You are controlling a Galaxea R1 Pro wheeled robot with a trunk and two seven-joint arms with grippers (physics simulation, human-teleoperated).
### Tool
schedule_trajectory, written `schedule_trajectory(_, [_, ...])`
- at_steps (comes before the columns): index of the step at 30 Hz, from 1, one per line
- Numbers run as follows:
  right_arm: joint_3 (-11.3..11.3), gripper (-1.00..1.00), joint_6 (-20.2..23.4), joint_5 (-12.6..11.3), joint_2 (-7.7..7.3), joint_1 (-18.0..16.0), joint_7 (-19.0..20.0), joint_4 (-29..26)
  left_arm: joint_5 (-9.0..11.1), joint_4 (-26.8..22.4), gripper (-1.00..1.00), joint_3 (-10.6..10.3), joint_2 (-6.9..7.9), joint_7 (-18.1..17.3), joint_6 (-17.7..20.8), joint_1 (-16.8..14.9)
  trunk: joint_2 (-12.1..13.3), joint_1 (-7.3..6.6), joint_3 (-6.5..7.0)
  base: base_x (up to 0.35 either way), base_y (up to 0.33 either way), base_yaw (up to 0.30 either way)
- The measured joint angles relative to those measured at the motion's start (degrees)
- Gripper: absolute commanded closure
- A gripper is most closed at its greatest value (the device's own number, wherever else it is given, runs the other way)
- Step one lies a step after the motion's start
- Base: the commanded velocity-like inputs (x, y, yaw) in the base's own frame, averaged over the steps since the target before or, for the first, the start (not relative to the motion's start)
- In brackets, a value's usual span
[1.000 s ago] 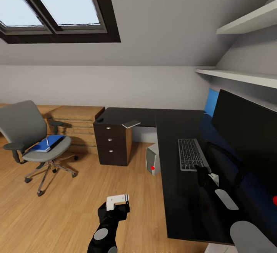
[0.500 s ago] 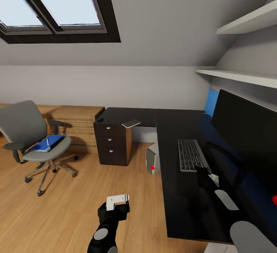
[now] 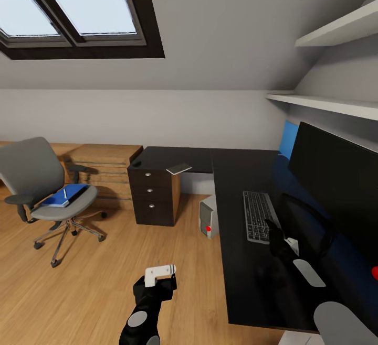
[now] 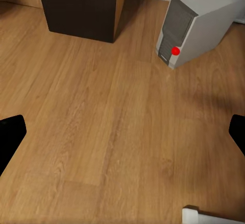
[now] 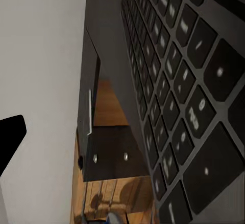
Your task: In the bedroom, organize the workspace by keeping the computer under the desk, ensuring the monitor is on the desk, placing the keyboard on the desk next to the monitor, placing the mouse on the desk next to the keyboard, moving the folder from the swivel chair onto the desk next to the mouse, stacking the notebook on top of the folder with the pen on top of the notebook, and positioning the swivel chair next to the desk.
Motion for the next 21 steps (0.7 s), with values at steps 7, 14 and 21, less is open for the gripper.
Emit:
schedule_trajectory(7, [0.0,-1.0,0.0,0.0,-0.02,0.0,0.0,0.0,-0.1,0.2,-1.0,0.0,0.03,0.1,0.0,0.0,0.0,0.0,0.0,0.0,-0.036,0.0])
schedule_trajectory(14, [0.0,-1.0,0.0,0.0,-0.02,0.0,0.1,0.0,-0.1,0.3,-1.0,0.0,0.09,0.1,-0.1,0.0,0.0,0.0,0.0,0.005,-0.092,0.0])
schedule_trajectory(21, [0.0,-1.0,0.0,0.0,-0.02,0.0,0.1,0.0,-0.1,0.3,-1.0,0.1,0.09,0.1,-0.1,0.0,0.0,0.0,0.0,0.0,-0.006,0.0])
